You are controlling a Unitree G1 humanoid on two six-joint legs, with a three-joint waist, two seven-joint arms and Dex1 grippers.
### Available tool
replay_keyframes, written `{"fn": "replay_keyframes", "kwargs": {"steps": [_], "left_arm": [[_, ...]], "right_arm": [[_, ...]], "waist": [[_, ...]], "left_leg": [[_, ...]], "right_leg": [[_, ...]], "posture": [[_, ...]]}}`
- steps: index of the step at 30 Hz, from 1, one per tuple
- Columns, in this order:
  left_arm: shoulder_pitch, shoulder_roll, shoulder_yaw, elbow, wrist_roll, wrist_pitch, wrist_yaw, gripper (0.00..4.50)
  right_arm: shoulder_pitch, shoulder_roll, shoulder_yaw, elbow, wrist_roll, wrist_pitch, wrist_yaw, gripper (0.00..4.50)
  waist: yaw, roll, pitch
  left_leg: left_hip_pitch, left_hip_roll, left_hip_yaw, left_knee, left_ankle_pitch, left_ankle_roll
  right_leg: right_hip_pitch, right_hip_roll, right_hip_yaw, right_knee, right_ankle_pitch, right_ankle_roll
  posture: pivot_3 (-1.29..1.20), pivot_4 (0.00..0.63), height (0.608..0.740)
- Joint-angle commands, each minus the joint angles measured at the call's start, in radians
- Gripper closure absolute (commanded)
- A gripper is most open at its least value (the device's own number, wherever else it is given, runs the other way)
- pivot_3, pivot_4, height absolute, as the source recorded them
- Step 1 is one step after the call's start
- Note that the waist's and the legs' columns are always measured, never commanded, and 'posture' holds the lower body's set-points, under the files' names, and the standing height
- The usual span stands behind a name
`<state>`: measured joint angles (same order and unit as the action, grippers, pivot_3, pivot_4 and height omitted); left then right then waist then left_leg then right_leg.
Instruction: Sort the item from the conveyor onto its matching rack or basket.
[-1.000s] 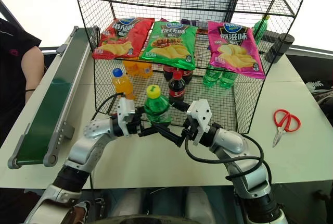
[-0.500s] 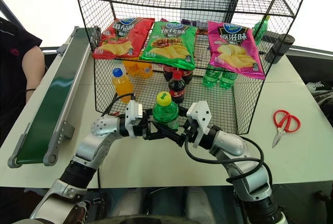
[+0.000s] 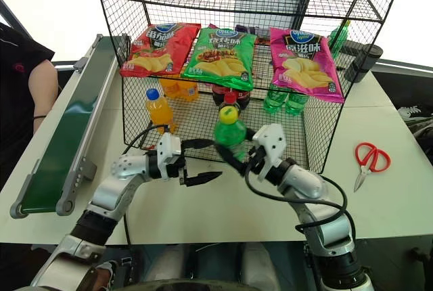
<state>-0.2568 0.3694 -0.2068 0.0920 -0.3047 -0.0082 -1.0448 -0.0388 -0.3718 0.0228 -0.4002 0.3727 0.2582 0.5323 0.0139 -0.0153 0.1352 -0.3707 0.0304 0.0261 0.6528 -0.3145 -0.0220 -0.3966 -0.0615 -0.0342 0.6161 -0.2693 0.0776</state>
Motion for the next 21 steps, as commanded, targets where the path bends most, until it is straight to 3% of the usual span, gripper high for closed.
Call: {"fn": "replay_keyframes", "kwargs": {"steps": [1, 7, 21], "left_arm": [[0.016, 0.004, 0.062, -0.059, -0.033, 0.010, 0.039, 0.05], [0.060, 0.028, 0.088, -0.176, -0.071, 0.087, 0.061, 0.05], [0.073, 0.042, 0.069, -0.276, -0.089, 0.173, 0.082, 0.05]], "right_arm": [[0.051, 0.027, -0.071, 0.050, -0.068, -0.125, -0.068, 1.48], [0.066, 0.087, -0.108, 0.209, -0.167, -0.250, -0.181, 1.48], [-0.194, 0.173, -0.200, 0.643, -0.142, -0.384, -0.248, 1.48]], "waist": [[0.001, 0.000, 0.000], [-0.008, 0.004, 0.000], [-0.025, 0.006, 0.000]], "left_leg": [[0.000, 0.000, 0.000, 0.000, 0.000, 0.000], [0.001, 0.001, 0.001, 0.000, 0.000, 0.000], [0.003, 0.001, 0.001, -0.001, 0.000, 0.000]], "right_leg": [[0.000, 0.000, 0.000, 0.000, 0.000, 0.000], [0.000, -0.001, 0.002, 0.001, 0.000, 0.000], [0.001, 0.000, 0.003, 0.003, 0.000, 0.000]], "posture": [[0.00, 0.150, 0.740], [0.00, 0.150, 0.740], [0.00, 0.150, 0.740]]}}
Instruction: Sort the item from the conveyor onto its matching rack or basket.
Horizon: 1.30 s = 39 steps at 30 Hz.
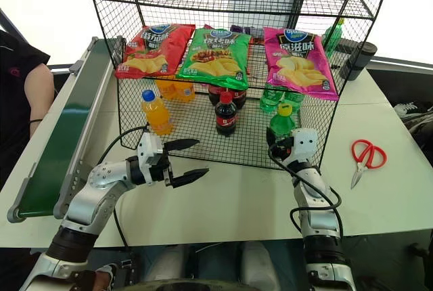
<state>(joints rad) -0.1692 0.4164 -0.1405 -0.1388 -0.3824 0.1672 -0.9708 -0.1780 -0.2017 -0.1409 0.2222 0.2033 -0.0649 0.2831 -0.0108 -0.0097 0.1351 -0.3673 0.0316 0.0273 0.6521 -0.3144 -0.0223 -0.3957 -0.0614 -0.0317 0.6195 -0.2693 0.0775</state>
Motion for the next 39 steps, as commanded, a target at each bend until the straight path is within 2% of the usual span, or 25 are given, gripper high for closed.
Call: {"fn": "replay_keyframes", "kwargs": {"steps": [1, 8, 10, 11, 18, 31, 34, 39], "left_arm": [[-0.015, -0.006, 0.002, -0.046, -0.011, -0.002, 0.009, 0.05], [-0.013, -0.009, -0.002, -0.054, -0.012, 0.003, 0.016, 0.05], [-0.010, -0.008, -0.003, -0.057, -0.012, 0.004, 0.016, 0.00], [-0.009, -0.007, -0.003, -0.058, -0.011, 0.005, 0.016, 0.00], [-0.002, -0.002, -0.001, -0.067, -0.013, 0.009, 0.015, 0.00], [-0.014, 0.048, 0.037, -0.035, 0.022, 0.028, 0.053, 0.00], [-0.006, 0.084, 0.072, -0.018, 0.034, 0.026, 0.070, 0.00], [0.031, 0.152, 0.144, 0.019, 0.048, 0.020, 0.085, 0.00]], "right_arm": [[-0.067, 0.004, -0.042, 0.039, 0.031, -0.066, 0.003, 1.48], [-0.098, 0.009, -0.061, 0.087, 0.059, -0.066, 0.023, 1.48], [-0.090, 0.010, -0.064, 0.073, 0.074, -0.055, 0.034, 0.42], [-0.083, 0.010, -0.063, 0.061, 0.078, -0.050, 0.038, 0.05], [-0.002, -0.007, -0.036, -0.066, 0.041, -0.036, 0.030, 0.05], [0.261, -0.102, 0.002, -0.505, -0.022, 0.074, 0.053, 0.05], [0.335, -0.154, 0.001, -0.611, 0.011, 0.120, 0.108, 0.05], [0.480, -0.242, -0.089, -0.739, 0.163, 0.183, 0.225, 0.05]], "waist": [[-0.001, 0.000, 0.000], [-0.001, 0.000, 0.000], [-0.001, 0.001, 0.000], [-0.002, 0.001, 0.000], [0.000, 0.001, -0.001], [0.000, 0.001, -0.001], [0.001, 0.001, -0.001], [0.001, 0.001, -0.001]], "left_leg": [[0.000, 0.000, 0.000, 0.000, 0.000, 0.000], [0.000, 0.000, 0.000, 0.000, 0.000, 0.000], [0.000, 0.000, 0.000, 0.000, 0.000, 0.000], [0.000, 0.000, 0.000, 0.000, 0.000, 0.000], [0.001, 0.000, 0.000, 0.000, 0.000, 0.000], [0.006, 0.000, 0.000, -0.002, 0.000, 0.000], [0.008, 0.000, 0.001, -0.003, 0.000, 0.000], [0.009, 0.000, 0.001, -0.003, 0.000, 0.000]], "right_leg": [[0.000, 0.000, 0.000, 0.000, 0.000, 0.000], [0.000, -0.001, 0.000, 0.000, 0.000, 0.000], [0.000, -0.001, 0.000, 0.000, 0.000, 0.000], [0.000, -0.001, 0.000, 0.000, 0.000, 0.000], [0.001, -0.001, 0.000, 0.000, 0.000, 0.000], [0.005, -0.001, 0.000, 0.000, 0.000, 0.000], [0.006, -0.001, 0.001, -0.001, 0.000, 0.000], [0.007, -0.001, 0.001, -0.001, -0.001, 0.000]], "posture": [[0.00, 0.150, 0.740], [0.00, 0.150, 0.740], [0.00, 0.150, 0.740], [0.00, 0.150, 0.740], [0.00, 0.150, 0.740], [0.00, 0.150, 0.740], [0.00, 0.150, 0.740], [0.00, 0.150, 0.740]]}}
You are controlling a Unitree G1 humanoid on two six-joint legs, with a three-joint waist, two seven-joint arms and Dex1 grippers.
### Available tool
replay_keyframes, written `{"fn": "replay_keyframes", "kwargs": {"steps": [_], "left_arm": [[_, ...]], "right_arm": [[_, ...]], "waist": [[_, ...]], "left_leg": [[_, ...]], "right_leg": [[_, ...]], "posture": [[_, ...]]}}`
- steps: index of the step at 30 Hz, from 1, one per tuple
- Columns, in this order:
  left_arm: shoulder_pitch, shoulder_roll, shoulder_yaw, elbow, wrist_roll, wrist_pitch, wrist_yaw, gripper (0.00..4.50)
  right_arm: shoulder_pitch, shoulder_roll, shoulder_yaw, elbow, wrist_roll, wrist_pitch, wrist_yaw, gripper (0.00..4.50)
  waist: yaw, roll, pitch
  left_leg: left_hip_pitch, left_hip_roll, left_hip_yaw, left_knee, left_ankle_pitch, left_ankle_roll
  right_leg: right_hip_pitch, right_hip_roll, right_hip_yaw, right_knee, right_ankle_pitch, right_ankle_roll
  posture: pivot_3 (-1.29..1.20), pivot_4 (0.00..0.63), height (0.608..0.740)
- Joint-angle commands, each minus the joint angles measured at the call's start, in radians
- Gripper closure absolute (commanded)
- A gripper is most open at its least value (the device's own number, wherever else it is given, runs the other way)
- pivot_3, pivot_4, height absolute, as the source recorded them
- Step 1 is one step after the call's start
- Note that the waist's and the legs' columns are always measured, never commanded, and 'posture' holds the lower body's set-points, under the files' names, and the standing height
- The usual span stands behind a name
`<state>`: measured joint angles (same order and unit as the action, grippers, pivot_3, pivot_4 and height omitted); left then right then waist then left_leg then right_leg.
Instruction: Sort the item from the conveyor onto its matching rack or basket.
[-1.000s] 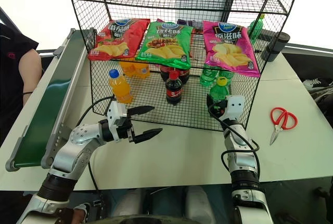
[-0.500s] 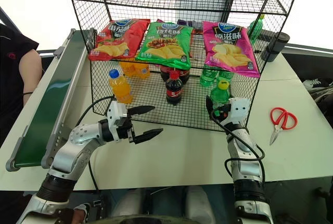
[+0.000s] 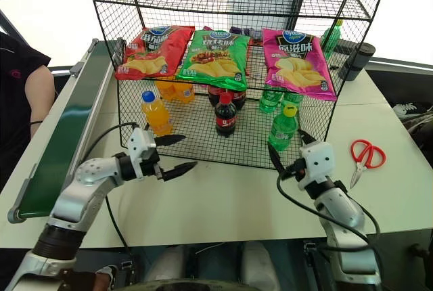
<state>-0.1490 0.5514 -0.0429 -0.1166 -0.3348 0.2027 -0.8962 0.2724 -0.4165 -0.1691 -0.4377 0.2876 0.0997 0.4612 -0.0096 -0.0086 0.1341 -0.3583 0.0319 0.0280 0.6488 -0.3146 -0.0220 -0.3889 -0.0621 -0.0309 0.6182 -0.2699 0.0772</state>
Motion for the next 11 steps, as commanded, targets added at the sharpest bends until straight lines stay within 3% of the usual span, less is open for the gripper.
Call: {"fn": "replay_keyframes", "kwargs": {"steps": [1, 11], "left_arm": [[0.018, 0.025, 0.056, 0.000, 0.000, -0.015, 0.013, 0.00], [0.091, 0.057, 0.101, 0.022, -0.014, -0.076, -0.035, 0.00]], "right_arm": [[0.050, -0.041, -0.079, -0.087, 0.097, 0.026, 0.062, 0.05], [0.119, -0.114, -0.212, -0.059, 0.179, 0.054, 0.153, 0.05]], "waist": [[0.000, 0.000, 0.000], [0.002, -0.001, 0.000]], "left_leg": [[0.000, 0.000, 0.000, 0.000, 0.000, 0.000], [0.001, 0.000, 0.000, 0.000, 0.000, 0.000]], "right_leg": [[0.000, 0.000, 0.000, 0.000, 0.000, 0.000], [0.001, -0.002, 0.000, 0.000, -0.001, -0.002]], "posture": [[0.00, 0.150, 0.740], [0.00, 0.150, 0.740]]}}
